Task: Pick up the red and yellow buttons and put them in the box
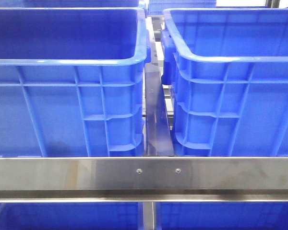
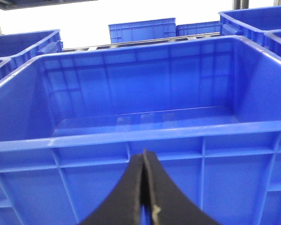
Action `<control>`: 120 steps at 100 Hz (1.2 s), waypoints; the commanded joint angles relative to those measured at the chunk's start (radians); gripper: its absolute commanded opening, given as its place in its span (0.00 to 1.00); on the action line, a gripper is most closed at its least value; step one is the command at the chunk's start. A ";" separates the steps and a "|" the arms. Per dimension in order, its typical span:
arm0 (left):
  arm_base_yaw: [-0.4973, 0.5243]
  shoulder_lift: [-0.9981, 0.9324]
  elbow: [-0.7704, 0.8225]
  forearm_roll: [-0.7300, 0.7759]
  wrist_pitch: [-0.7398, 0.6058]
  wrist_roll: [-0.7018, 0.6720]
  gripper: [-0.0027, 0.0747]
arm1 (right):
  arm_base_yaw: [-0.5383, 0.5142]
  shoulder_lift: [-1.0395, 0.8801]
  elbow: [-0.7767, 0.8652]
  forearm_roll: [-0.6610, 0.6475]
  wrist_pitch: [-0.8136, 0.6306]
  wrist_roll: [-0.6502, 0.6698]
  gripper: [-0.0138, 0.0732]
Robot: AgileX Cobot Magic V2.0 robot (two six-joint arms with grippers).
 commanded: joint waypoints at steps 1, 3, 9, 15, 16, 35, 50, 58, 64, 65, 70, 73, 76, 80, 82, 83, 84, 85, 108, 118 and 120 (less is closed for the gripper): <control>0.001 -0.034 0.049 0.000 -0.090 -0.009 0.01 | 0.001 -0.024 -0.019 -0.005 -0.083 -0.002 0.08; 0.001 -0.034 0.049 0.000 -0.090 -0.009 0.01 | 0.001 -0.024 -0.019 -0.005 -0.083 -0.002 0.08; 0.001 -0.034 0.049 0.000 -0.090 -0.009 0.01 | 0.001 -0.024 -0.019 -0.005 -0.083 -0.002 0.08; 0.001 -0.034 0.049 0.000 -0.090 -0.009 0.01 | 0.001 -0.024 -0.019 -0.005 -0.083 -0.002 0.08; 0.001 -0.034 0.049 0.000 -0.090 -0.009 0.01 | 0.001 -0.024 -0.019 -0.005 -0.083 -0.002 0.08; 0.001 -0.034 0.034 0.000 -0.090 -0.009 0.01 | 0.001 -0.024 -0.019 -0.005 -0.083 -0.002 0.08; 0.001 -0.031 -0.055 -0.029 -0.018 -0.009 0.01 | 0.001 -0.024 -0.019 -0.005 -0.083 -0.002 0.08; 0.001 -0.016 -0.124 -0.063 0.044 -0.009 0.01 | 0.001 -0.024 -0.019 -0.005 -0.083 -0.002 0.08; 0.001 0.004 -0.193 -0.073 0.097 -0.009 0.01 | 0.001 -0.024 -0.019 -0.005 -0.083 -0.002 0.08; 0.001 0.010 -0.202 -0.073 0.112 -0.009 0.01 | 0.001 -0.024 -0.019 -0.005 -0.083 -0.002 0.08; 0.001 0.035 -0.263 -0.075 0.167 -0.009 0.01 | 0.001 -0.024 -0.019 -0.005 -0.083 -0.002 0.08; 0.001 0.053 -0.310 -0.077 0.200 -0.009 0.01 | 0.001 -0.024 -0.019 -0.005 -0.083 -0.002 0.08; 0.001 0.080 -0.349 -0.077 0.232 -0.009 0.01 | 0.001 -0.024 -0.019 -0.005 -0.083 -0.002 0.08; 0.001 0.109 -0.410 -0.077 0.287 -0.009 0.01 | 0.001 -0.024 -0.019 -0.005 -0.083 -0.002 0.08; 0.001 0.129 -0.442 -0.077 0.317 -0.009 0.01 | 0.001 -0.024 -0.019 -0.005 -0.083 -0.002 0.08; 0.001 0.143 -0.453 -0.077 0.326 -0.007 0.01 | 0.001 -0.024 -0.019 -0.005 -0.083 -0.002 0.08; 0.001 0.149 -0.463 -0.075 0.346 -0.007 0.01 | 0.001 -0.024 -0.019 -0.005 -0.083 -0.002 0.08; 0.001 0.157 -0.485 -0.073 0.357 -0.007 0.01 | 0.001 -0.024 -0.019 -0.005 -0.083 -0.002 0.08; 0.001 0.431 -0.824 -0.065 0.671 0.003 0.01 | 0.001 -0.024 -0.019 -0.005 -0.083 -0.002 0.08; 0.001 0.547 -0.928 -0.067 0.762 0.003 0.01 | 0.001 -0.024 -0.019 -0.005 -0.083 -0.002 0.08; 0.001 0.561 -0.944 -0.067 0.776 0.003 0.01 | 0.001 -0.024 -0.019 -0.005 -0.083 -0.002 0.08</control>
